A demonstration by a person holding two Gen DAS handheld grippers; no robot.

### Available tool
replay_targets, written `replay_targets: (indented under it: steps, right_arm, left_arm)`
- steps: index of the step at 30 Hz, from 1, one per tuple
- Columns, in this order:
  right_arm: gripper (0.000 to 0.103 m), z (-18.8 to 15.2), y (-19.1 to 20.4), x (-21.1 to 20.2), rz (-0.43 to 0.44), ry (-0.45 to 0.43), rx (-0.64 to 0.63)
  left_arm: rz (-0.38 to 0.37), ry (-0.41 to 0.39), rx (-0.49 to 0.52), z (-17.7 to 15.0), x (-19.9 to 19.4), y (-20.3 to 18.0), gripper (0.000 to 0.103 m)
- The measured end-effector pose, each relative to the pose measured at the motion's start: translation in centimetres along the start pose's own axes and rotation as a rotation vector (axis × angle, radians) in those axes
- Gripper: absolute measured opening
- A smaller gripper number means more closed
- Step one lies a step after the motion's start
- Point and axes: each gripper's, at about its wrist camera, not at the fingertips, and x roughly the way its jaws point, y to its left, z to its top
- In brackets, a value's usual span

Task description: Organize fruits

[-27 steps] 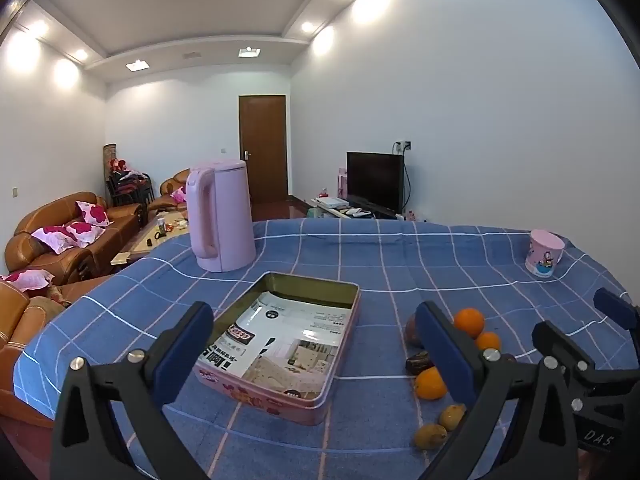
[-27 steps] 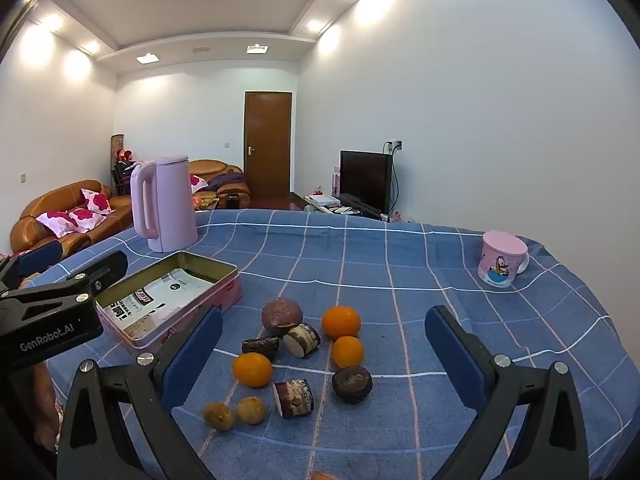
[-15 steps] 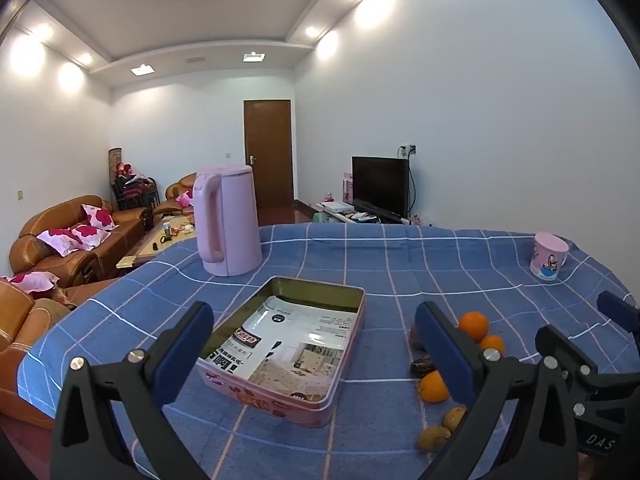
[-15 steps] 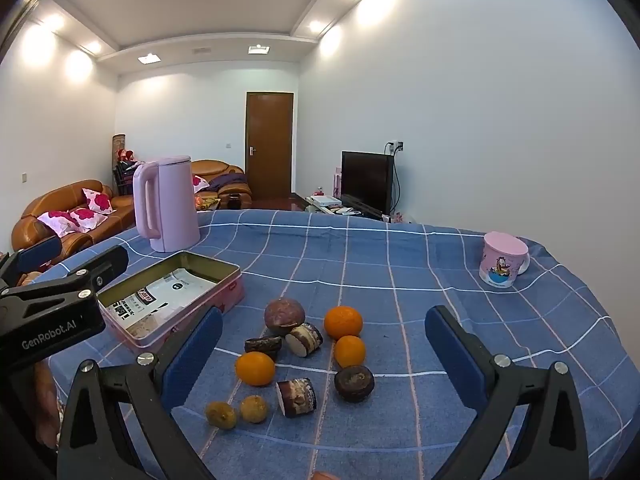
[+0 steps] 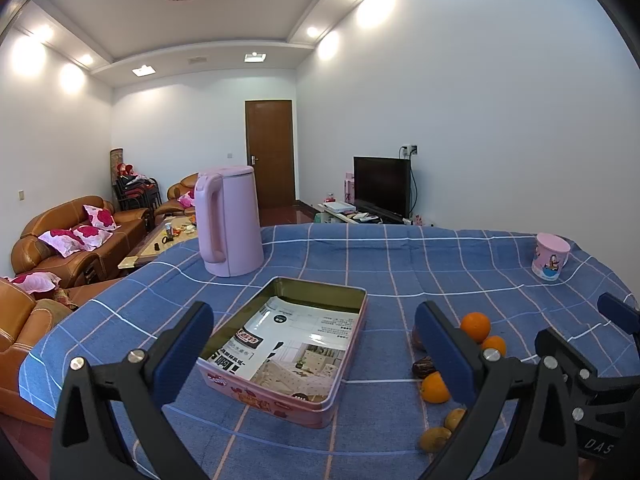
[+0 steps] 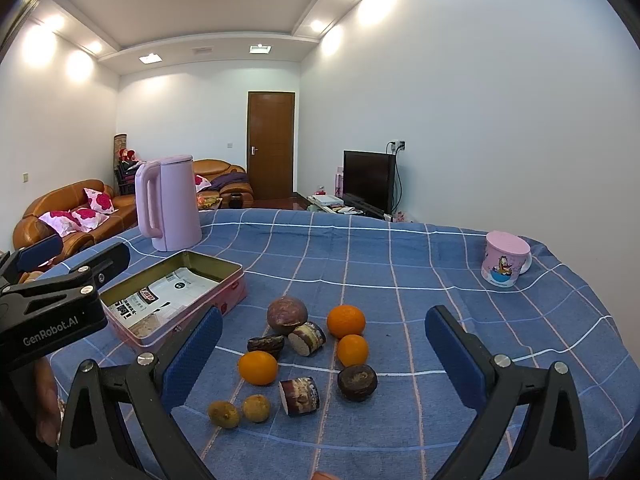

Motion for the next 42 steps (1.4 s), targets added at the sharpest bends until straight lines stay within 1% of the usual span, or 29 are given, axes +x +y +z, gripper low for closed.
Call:
replay_targets:
  steps: [42]
  right_arm:
    - [0.102,-0.31,0.41,-0.05,0.004,0.005,-0.001]
  left_arm:
    - [0.009,0.002,0.006,-0.14,0.09,0.24,0.103]
